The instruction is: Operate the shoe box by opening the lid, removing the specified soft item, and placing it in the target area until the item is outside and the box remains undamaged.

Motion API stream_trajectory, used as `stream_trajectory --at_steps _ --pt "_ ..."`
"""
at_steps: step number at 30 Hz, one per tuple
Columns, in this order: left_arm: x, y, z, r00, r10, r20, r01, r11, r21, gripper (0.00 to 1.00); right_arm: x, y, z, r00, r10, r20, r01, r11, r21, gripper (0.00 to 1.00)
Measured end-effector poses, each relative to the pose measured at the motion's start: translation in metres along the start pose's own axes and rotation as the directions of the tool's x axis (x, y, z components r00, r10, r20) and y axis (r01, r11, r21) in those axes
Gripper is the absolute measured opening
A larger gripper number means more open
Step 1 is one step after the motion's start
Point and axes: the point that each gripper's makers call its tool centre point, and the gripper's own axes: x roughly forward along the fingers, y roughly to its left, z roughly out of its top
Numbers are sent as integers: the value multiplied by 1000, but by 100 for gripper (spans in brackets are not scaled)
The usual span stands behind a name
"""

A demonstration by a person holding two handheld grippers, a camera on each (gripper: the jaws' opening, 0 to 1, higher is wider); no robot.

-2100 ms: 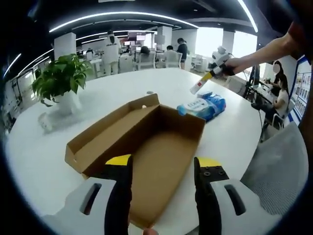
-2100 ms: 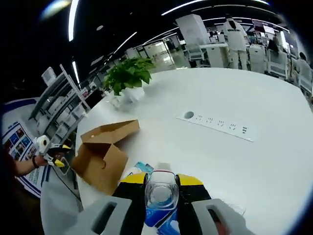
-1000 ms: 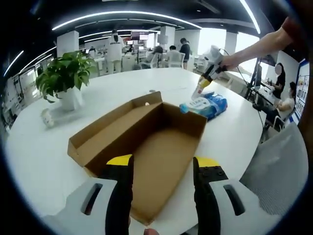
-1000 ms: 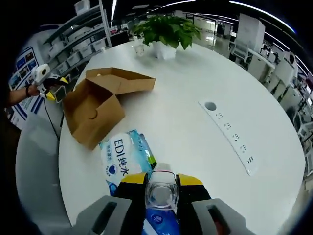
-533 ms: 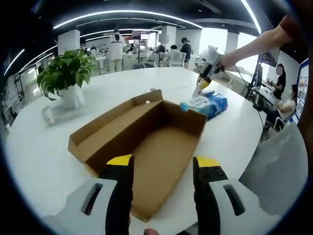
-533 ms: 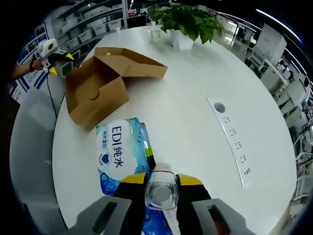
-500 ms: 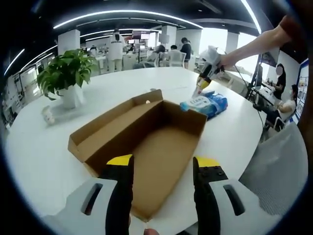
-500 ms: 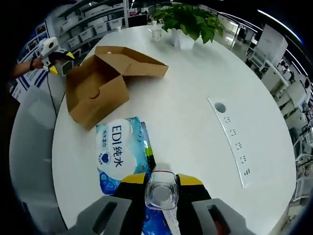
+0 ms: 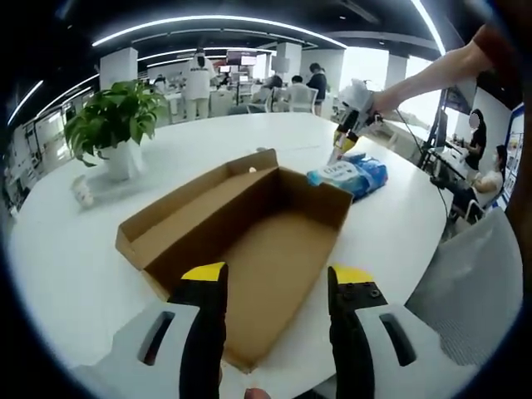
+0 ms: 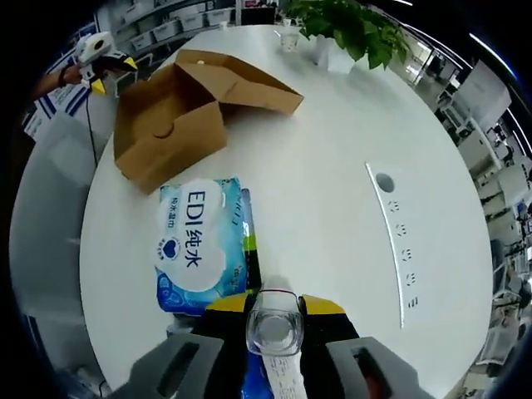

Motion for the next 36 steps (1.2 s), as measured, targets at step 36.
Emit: stream_trajectory --at_steps 36 --pt "1 5 -3 1000 4 -8 -4 1000 -13 48 12 -4 4 994 57 -91 -70 986 -150 19"
